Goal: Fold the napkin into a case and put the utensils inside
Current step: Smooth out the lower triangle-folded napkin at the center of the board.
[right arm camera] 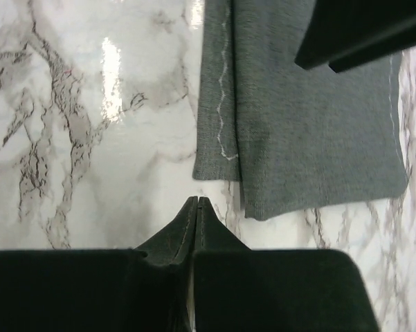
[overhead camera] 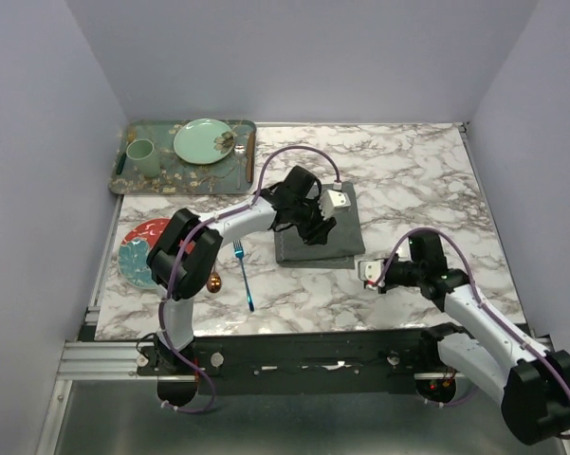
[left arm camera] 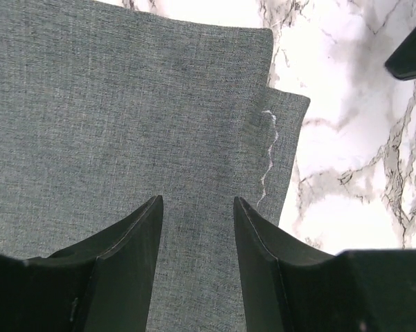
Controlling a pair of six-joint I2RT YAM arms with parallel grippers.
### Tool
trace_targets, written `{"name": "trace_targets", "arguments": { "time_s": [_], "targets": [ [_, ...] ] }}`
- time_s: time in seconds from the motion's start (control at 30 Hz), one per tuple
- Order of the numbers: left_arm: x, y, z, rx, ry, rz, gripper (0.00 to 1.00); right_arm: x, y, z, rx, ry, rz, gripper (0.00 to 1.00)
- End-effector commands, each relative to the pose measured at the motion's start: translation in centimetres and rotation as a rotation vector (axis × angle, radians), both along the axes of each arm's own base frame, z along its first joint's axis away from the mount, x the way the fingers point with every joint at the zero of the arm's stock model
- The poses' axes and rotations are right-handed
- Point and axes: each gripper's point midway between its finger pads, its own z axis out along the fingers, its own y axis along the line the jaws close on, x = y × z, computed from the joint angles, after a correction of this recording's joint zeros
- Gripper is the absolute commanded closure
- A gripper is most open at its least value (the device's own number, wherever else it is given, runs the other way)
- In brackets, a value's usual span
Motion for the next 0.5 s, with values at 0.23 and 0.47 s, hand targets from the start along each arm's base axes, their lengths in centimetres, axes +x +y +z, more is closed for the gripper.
{"name": "trace_targets", "arguments": {
  "time_s": [0.23, 0.47],
  "targets": [
    [-2.0, 0.0, -1.5, 0.022, 0.087, -0.058, 0.45, 1.1, 3.2, -2.1, -0.152, -0.152, 0.343, 0.87],
    [-2.8, 0.8, -2.3, 0.051, 0.088, -0.065, 0.44, 2.6, 3.6, -2.6, -0.166, -0.094, 0.302, 0.89]
  ]
}}
